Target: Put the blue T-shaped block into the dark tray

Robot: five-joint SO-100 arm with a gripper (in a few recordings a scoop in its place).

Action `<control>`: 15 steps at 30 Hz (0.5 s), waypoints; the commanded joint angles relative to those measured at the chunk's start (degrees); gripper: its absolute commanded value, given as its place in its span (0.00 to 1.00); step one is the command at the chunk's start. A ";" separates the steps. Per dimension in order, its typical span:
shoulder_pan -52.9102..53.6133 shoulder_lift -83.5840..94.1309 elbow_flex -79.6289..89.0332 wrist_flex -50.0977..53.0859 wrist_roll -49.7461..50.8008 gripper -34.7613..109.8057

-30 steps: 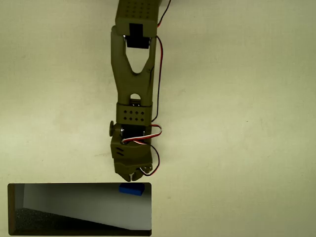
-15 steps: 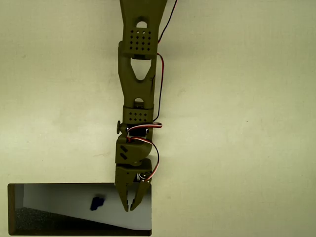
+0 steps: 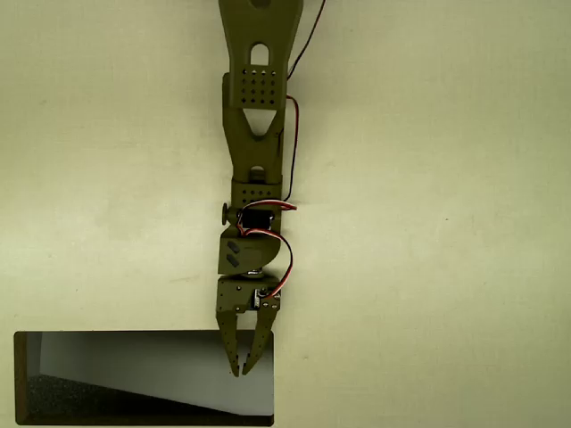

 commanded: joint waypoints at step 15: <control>-0.18 -0.44 0.97 -3.25 -3.60 0.24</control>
